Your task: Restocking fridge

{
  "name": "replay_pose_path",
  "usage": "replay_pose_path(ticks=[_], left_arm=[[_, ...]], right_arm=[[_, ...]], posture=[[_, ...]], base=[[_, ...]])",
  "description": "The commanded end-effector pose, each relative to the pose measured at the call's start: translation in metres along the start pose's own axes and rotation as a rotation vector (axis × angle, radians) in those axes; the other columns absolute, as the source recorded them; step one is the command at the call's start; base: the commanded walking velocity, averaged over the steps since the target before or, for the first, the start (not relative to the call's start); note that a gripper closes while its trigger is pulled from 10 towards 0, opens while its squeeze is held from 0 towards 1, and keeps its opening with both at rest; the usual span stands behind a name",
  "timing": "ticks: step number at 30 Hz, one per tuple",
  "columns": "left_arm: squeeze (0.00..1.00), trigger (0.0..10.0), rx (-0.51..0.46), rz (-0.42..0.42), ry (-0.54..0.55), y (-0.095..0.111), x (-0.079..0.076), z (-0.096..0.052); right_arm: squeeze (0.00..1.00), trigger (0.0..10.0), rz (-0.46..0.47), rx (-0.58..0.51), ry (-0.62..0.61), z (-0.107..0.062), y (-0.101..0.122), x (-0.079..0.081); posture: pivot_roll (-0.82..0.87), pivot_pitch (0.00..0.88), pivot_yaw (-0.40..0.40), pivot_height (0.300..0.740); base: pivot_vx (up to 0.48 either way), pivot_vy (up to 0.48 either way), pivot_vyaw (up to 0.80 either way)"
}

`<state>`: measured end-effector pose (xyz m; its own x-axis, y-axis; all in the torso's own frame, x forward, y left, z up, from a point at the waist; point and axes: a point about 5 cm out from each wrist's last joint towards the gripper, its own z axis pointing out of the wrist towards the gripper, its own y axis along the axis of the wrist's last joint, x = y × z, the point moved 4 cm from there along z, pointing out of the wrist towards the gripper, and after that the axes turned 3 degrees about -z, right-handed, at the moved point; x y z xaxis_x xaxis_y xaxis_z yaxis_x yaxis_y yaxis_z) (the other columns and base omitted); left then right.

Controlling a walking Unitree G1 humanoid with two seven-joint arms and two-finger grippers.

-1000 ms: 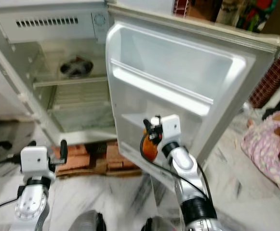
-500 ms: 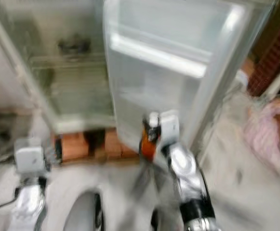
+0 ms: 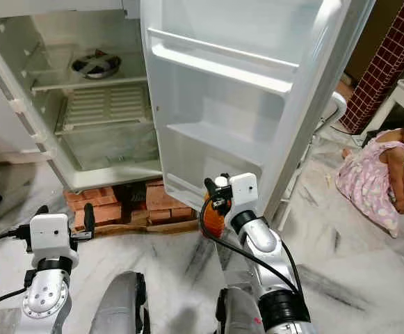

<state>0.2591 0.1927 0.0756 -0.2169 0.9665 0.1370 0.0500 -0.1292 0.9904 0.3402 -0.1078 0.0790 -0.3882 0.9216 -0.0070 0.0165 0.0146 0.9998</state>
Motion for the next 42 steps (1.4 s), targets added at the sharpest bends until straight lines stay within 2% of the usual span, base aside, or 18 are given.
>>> replay_pose_path(ticks=[1, 13, 23, 34, 42], left_arm=[[0.0, 10.0, -0.01, 0.006, -0.001, 0.0039, -0.0004, 0.0023], [0.0, 10.0, -0.012, 0.002, -0.024, 0.0045, -0.0023, 0.0032], [0.0, 10.0, -0.013, -0.007, -0.035, 0.0051, -0.0053, 0.0033], [0.0, 10.0, -0.015, -0.012, -0.044, 0.0058, -0.0074, 0.0033], [0.0, 10.0, -0.015, -0.012, -0.049, 0.0058, -0.0084, 0.0039]], right_arm=[[0.0, 10.0, -0.007, -0.034, 0.005, 0.0035, 0.0092, -0.0002], [0.0, 10.0, -0.003, -0.036, 0.007, 0.0037, 0.0091, 0.0008], [0.0, 10.0, -0.025, -0.051, 0.037, 0.004, 0.0123, 0.0056], [0.0, 10.0, -0.027, -0.047, 0.037, 0.0035, 0.0114, 0.0052], [0.0, 10.0, -0.026, -0.047, 0.025, 0.004, 0.0113, 0.0033]], posture=[[0.03, 0.101, -0.006, 0.614], [0.03, 0.101, -0.005, 0.614], [0.02, 0.103, -0.006, 0.614], [0.02, 0.105, -0.006, 0.614], [0.02, 0.105, -0.006, 0.614]], base=[[0.0, 0.0, 0.0], [0.0, 0.0, 0.0], [0.255, 0.0, 0.0], [0.277, 0.0, 0.62], [0.281, 0.0, 0.0]])
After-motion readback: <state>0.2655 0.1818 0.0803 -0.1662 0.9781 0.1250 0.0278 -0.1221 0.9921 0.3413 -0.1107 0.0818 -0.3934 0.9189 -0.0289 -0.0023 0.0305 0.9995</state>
